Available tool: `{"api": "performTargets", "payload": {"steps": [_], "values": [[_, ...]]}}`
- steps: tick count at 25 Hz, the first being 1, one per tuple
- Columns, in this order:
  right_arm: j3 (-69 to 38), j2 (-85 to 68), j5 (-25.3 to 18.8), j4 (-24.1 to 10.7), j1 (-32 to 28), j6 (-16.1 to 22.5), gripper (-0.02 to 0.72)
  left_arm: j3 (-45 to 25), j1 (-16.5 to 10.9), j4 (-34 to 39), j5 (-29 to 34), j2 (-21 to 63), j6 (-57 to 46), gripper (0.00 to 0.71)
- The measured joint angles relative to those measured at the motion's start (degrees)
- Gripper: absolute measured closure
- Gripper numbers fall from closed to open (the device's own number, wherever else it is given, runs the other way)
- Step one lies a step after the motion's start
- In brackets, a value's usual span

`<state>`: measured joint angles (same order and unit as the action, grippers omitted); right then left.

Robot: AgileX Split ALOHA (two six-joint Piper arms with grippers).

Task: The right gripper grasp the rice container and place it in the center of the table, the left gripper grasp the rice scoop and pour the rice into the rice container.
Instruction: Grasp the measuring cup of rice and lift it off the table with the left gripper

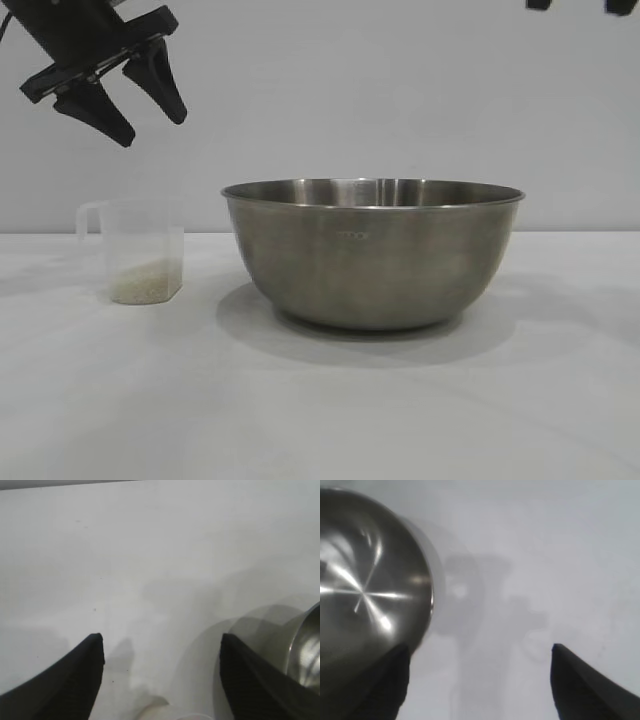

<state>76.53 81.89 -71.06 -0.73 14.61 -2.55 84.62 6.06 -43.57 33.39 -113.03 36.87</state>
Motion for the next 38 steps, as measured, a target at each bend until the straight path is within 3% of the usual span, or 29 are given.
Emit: {"api": "performTargets", "payload": {"steps": [5, 12, 20, 25, 32, 38], "values": [[-11.1, -11.9, -0.1, -0.4, 0.0, 3.6, 0.171, 0.0, 0.0, 0.0, 0.0, 0.0, 0.0, 0.217], [-24.1, -32.6, -0.6, -4.1, -0.1, 9.8, 0.171, 0.0, 0.0, 0.0, 0.0, 0.0, 0.0, 0.217], [-32.5, -56.1, -1.4, -5.8, -0.1, 11.5, 0.171, 0.0, 0.0, 0.0, 0.0, 0.0, 0.0, 0.217], [-37.3, -64.3, -0.1, -4.7, -0.1, 11.9, 0.171, 0.0, 0.0, 0.0, 0.0, 0.0, 0.0, 0.217], [-43.2, -68.3, 2.3, 0.3, -0.1, 7.9, 0.171, 0.0, 0.0, 0.0, 0.0, 0.0, 0.0, 0.217], [-47.7, -71.0, 4.9, 1.2, -0.1, 5.5, 0.171, 0.0, 0.0, 0.0, 0.0, 0.0, 0.0, 0.217]]}}
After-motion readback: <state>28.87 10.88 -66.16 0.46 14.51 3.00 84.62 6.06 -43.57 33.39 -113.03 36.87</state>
